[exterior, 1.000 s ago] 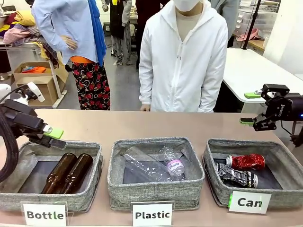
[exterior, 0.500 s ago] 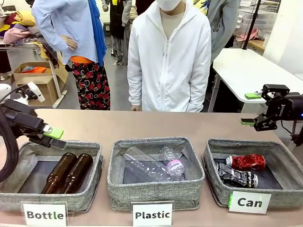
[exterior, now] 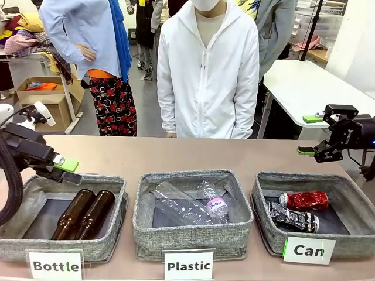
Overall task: Sort the can waste into the basket.
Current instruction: Pick up the can waste from the table and place it in the right Fabric basket.
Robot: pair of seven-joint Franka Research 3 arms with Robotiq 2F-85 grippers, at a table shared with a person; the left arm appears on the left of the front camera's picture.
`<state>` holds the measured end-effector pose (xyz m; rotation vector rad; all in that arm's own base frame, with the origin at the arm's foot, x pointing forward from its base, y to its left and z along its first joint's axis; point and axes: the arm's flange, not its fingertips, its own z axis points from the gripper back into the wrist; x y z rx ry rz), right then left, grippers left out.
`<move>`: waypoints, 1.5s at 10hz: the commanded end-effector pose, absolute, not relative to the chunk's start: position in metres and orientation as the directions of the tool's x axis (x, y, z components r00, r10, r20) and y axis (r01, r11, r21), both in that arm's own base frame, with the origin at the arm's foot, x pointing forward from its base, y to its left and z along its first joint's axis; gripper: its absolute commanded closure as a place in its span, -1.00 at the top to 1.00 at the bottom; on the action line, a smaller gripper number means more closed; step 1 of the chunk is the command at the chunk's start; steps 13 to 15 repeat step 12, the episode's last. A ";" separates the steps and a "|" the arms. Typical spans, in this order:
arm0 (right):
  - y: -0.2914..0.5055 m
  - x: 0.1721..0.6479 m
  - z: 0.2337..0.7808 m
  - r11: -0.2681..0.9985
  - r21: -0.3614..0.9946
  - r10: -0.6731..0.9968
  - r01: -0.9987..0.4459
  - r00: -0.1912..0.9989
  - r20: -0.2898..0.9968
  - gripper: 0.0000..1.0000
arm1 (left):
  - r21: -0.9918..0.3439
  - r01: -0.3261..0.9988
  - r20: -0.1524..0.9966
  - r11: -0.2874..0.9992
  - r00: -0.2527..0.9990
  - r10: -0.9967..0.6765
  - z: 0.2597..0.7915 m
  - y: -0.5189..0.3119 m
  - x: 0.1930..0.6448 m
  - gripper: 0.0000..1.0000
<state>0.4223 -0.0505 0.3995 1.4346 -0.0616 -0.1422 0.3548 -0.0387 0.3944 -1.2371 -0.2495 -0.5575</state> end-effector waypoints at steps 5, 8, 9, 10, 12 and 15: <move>-0.053 0.424 0.403 0.126 0.991 -0.126 0.053 0.991 -0.037 1.00 | -0.816 0.541 0.484 0.203 0.832 -0.271 0.394 -0.037 0.353 1.00; -0.053 0.424 0.403 0.126 0.991 -0.126 0.053 0.991 -0.037 1.00 | -0.816 0.541 0.484 0.203 0.832 -0.271 0.394 -0.037 0.353 1.00; -0.053 0.424 0.403 0.126 0.991 -0.126 0.053 0.991 -0.037 1.00 | -0.816 0.541 0.484 0.203 0.832 -0.271 0.394 -0.037 0.353 1.00; -0.053 0.424 0.403 0.126 0.991 -0.126 0.053 0.991 -0.037 1.00 | -0.816 0.541 0.484 0.203 0.832 -0.271 0.394 -0.037 0.353 1.00; -0.053 0.424 0.403 0.126 0.991 -0.126 0.053 0.991 -0.037 1.00 | -0.816 0.541 0.484 0.203 0.832 -0.271 0.394 -0.037 0.353 1.00; -0.053 0.424 0.403 0.126 0.991 -0.126 0.053 0.991 -0.037 1.00 | -0.816 0.541 0.484 0.203 0.832 -0.271 0.394 -0.037 0.353 1.00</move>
